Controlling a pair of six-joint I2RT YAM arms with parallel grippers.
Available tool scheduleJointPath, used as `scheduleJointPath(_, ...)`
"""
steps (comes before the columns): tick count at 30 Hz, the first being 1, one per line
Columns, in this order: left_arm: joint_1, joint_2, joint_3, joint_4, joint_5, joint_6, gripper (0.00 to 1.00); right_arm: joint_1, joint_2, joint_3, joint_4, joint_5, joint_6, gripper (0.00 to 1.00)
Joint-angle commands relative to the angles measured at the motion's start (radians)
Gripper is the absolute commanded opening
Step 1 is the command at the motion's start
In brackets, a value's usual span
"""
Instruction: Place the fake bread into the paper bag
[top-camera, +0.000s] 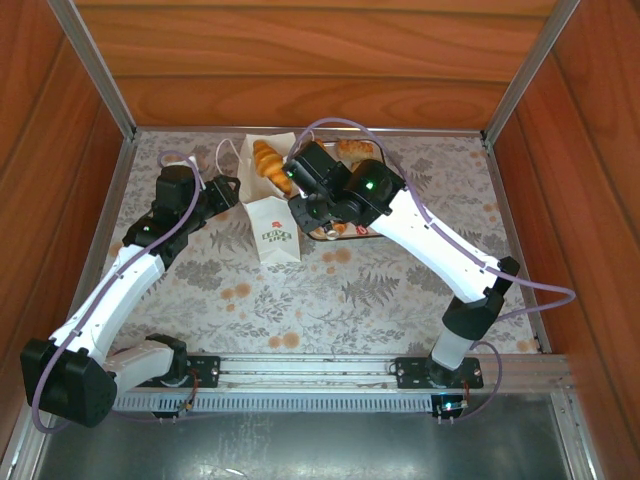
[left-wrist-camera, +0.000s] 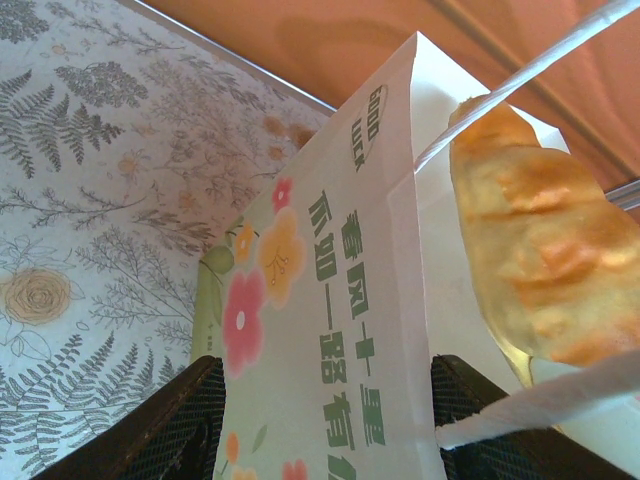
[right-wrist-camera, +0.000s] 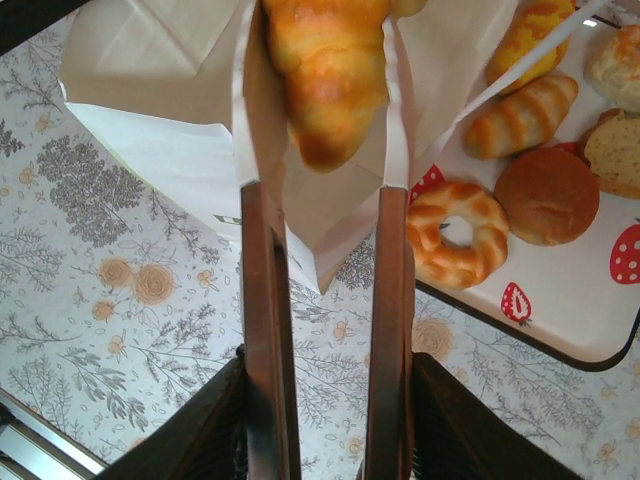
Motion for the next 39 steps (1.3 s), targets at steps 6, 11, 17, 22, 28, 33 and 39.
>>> scheduleJointPath(6,0.006,0.004,0.004,-0.020,0.015,0.024,0.57,-0.019,-0.021,-0.002,0.029,0.023,-0.001,0.52)
scheduleJointPath(11,0.006,0.008,0.005,-0.019,0.026,0.023,0.57,-0.024,-0.021,-0.002,0.051,0.028,-0.005,0.55)
scheduleJointPath(17,0.005,0.007,0.011,-0.020,0.033,0.020,0.57,-0.031,-0.018,-0.001,0.063,0.019,-0.006,0.57)
scheduleJointPath(22,0.003,0.008,0.006,-0.020,0.038,0.015,0.57,-0.033,-0.021,0.020,0.074,0.015,-0.014,0.57)
scheduleJointPath(28,0.002,0.007,0.008,-0.013,0.047,0.007,0.57,-0.033,-0.055,0.047,0.086,0.006,-0.029,0.55)
scheduleJointPath(33,0.002,0.009,0.019,-0.002,0.064,0.002,0.57,-0.033,-0.138,0.033,0.119,-0.028,-0.035,0.54)
scheduleJointPath(39,0.002,0.005,0.048,0.000,0.077,0.015,0.57,-0.033,-0.279,-0.050,0.214,-0.098,-0.036,0.54)
